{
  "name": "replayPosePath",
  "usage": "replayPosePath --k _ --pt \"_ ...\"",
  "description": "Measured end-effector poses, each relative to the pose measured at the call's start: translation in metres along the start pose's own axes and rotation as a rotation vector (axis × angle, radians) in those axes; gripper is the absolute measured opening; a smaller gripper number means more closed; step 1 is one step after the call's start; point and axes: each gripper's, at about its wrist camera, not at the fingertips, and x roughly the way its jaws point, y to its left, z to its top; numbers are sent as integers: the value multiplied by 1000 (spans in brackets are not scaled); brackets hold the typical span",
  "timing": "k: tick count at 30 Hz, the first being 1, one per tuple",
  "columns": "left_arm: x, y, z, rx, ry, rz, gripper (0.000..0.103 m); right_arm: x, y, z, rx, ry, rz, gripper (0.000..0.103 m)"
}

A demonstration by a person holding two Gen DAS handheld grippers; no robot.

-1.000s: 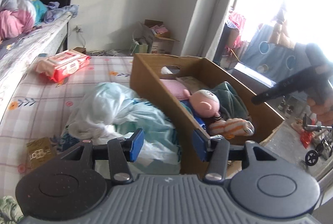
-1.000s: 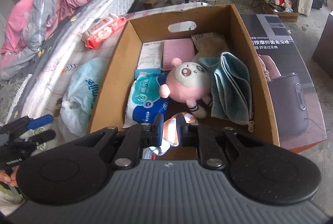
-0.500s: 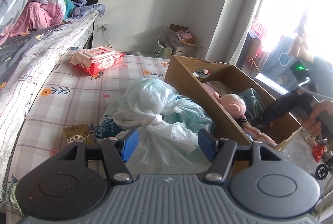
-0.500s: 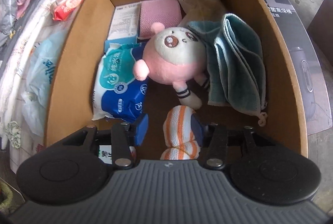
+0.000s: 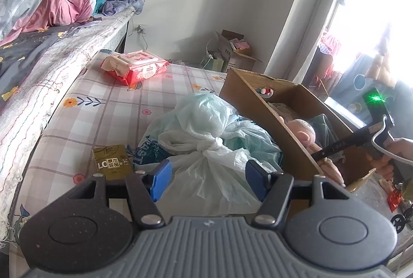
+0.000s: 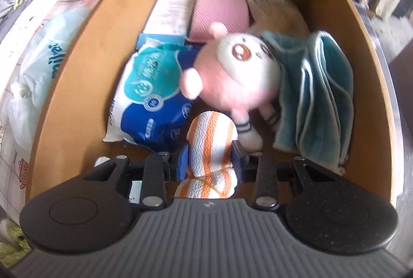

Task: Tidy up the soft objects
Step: 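Carry the sock bundle into the cardboard box and release it, then grasp the gold tissue pack with the right gripper while the left gripper grasps the green scrunchie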

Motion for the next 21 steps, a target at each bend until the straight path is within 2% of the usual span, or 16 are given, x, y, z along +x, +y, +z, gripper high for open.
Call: replayPosePath --k 6,11,13,15,17,21 --pt "-14 10 -2 -4 -24 33 67 0 -2 5 -2 9 -8 47" --pt "-39 28 -1 0 -60 94 75 -33 -10 2 111 -101 48 52" --pt "-51 36 -3 7 -67 126 83 -53 -3 3 149 -162 84 57" --pt "-60 43 -5 21 -61 164 87 -70 11 5 140 -212 138 70" --pt "-65 50 -9 47 -39 232 87 -86 39 9 87 -259 199 74" --pt "-63 54 -19 125 7 373 87 -97 111 26 -65 -282 309 77"
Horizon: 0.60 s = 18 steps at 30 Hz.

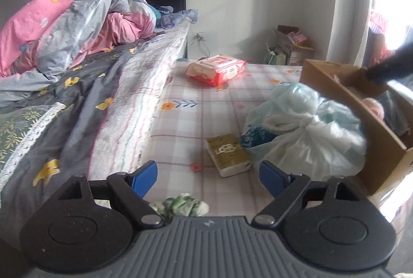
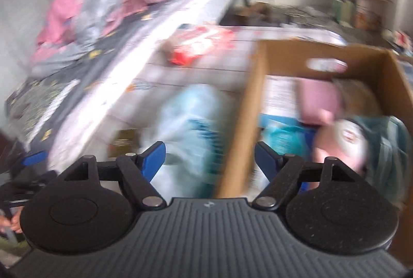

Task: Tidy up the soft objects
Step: 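Grasp the gold tissue pack with the right gripper while the left gripper grasps the green scrunchie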

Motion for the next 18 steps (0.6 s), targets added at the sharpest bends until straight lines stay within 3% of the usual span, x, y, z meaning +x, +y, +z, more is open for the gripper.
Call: replayPosePath --k 6,9,12,18 --pt "16 6 -14 34 72 54 87 64 110 32 -152 97 218 79" --pt "27 12 -20 18 100 60 87 105 155 42 -198 180 264 79" --pt "39 11 -30 31 137 61 86 156 188 46 -235 275 223 79" --pt "54 7 -47 67 187 61 83 240 193 42 -212 410 110 75"
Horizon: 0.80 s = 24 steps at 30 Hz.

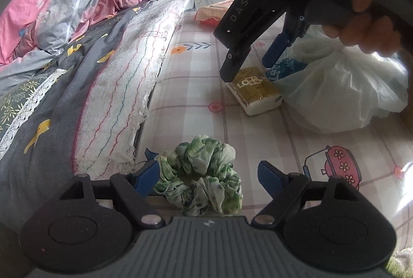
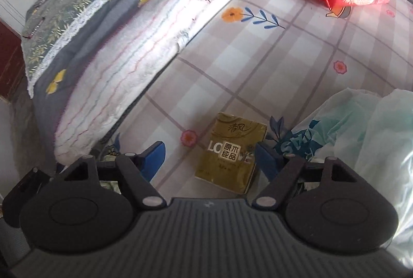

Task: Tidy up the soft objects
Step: 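Grasp the gold tissue pack with the right gripper while the left gripper grasps the green scrunchie, then carry the tissue pack and scrunchie into the box with both grippers and release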

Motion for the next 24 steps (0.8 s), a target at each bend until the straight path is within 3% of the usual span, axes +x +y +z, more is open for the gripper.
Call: replayPosePath --k 8,11,13,15,16,24 --pt "18 5 -7 -15 47 10 64 42 4 11 -59 34 -105 77" --pt "20 7 -7 -31 49 13 53 44 9 12 -96 30 -124 74" --pt "21 9 -5 -39 45 20 40 45 11 11 -117 26 -143 69" --pt "20 10 -5 -54 42 25 31 45 12 10 -149 12 -173 52" --pt "19 11 -4 -66 40 25 28 43 12 9 -156 7 -175 52" --pt "3 18 2 -106 1 33 21 23 4 5 -95 -46 -108 46"
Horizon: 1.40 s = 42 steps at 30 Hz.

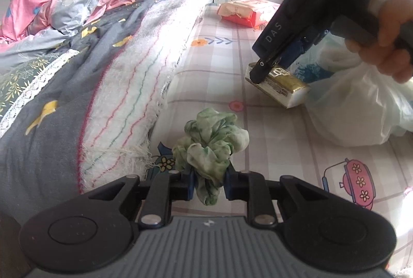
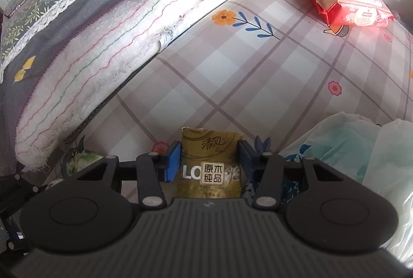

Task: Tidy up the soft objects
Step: 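Carry the tissue pack and scrunchie into the box with both grippers and release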

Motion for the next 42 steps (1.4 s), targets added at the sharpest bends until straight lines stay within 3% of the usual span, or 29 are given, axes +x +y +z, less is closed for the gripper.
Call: replayPosePath --k 10,14,18,23,28,33,36,42 --pt "-45 -6 27 19 -134 -7 21 -91 -18 -14 101 -192 117 47" --pt "-60 -20 46 40 -194 -63 21 -143 -42 -38 156 -286 127 47" --pt "-66 -46 62 79 -232 -145 21 -204 -84 -83 240 -373 75 47" --pt "-63 -89 77 137 -247 -242 21 -269 -141 -155 350 -433 -83 47" --pt "-59 -135 82 186 -249 -309 21 -300 -200 -236 474 -386 -229 47" --pt "-57 -165 84 218 -241 -337 21 -285 -239 -294 541 -273 -313 47" --pt "-58 -175 86 226 -238 -343 21 -265 -253 -311 550 -200 -333 47" --pt "-65 -192 95 255 -254 -347 22 -212 -269 -311 538 -26 -311 51"
